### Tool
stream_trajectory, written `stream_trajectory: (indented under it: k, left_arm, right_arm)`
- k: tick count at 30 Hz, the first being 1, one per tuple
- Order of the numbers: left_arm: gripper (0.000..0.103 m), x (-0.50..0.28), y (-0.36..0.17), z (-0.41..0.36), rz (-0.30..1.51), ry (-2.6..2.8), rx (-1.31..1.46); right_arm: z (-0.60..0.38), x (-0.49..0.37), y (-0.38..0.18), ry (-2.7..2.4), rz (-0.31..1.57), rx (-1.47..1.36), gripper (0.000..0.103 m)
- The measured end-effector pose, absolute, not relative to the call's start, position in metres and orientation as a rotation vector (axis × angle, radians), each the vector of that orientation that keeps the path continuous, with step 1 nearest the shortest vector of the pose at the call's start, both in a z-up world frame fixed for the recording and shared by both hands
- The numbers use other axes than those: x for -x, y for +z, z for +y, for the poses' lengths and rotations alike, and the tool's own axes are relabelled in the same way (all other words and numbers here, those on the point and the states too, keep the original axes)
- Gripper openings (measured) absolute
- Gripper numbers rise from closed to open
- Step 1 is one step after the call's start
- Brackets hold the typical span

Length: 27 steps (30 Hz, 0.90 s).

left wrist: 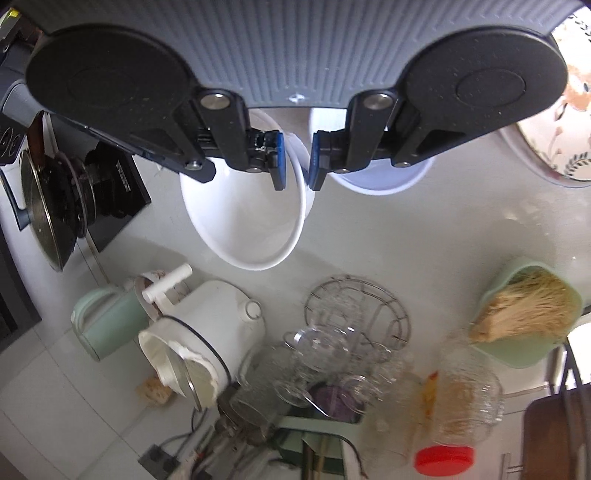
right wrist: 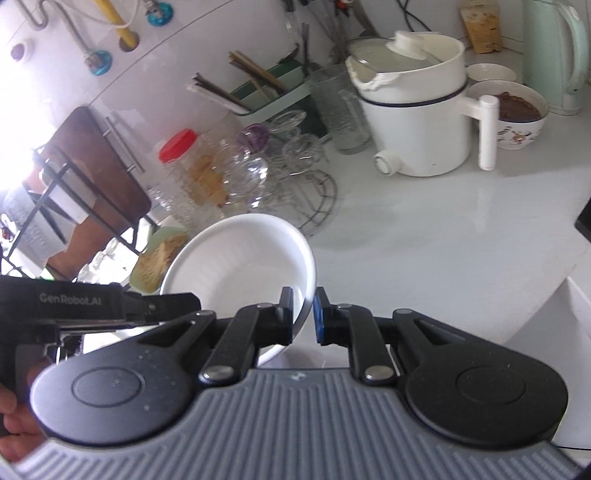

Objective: Organize plates and bowls
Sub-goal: 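Lift the white ceramic bowl with both grippers toward the stack, then lower the white ceramic bowl into the plastic bowls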

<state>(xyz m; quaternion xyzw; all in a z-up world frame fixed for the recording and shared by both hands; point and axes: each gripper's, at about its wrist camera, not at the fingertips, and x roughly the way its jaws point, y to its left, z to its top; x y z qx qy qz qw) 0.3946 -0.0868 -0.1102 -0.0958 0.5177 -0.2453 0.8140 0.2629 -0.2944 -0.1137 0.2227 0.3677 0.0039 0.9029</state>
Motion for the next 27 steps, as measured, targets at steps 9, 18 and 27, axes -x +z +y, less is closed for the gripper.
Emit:
stream_trajectory:
  k: [9,18,27]
  left_arm:
    - [0.014,-0.388,-0.109,-0.044,1.089,-0.470,0.236]
    - [0.014,-0.382,-0.143,-0.032,1.086,-0.400,0.165]
    - [0.014,-0.381,-0.166,-0.018,1.131,-0.374,0.174]
  right_arm:
    - [-0.261,-0.275,-0.115,0.070,0.788,-0.425,0.015]
    - [-0.236,-0.291,-0.156,0.120,0.905,-0.385,0.016]
    - [-0.219,-0.295,-0.174,0.128,0.964,-0.314,0.016]
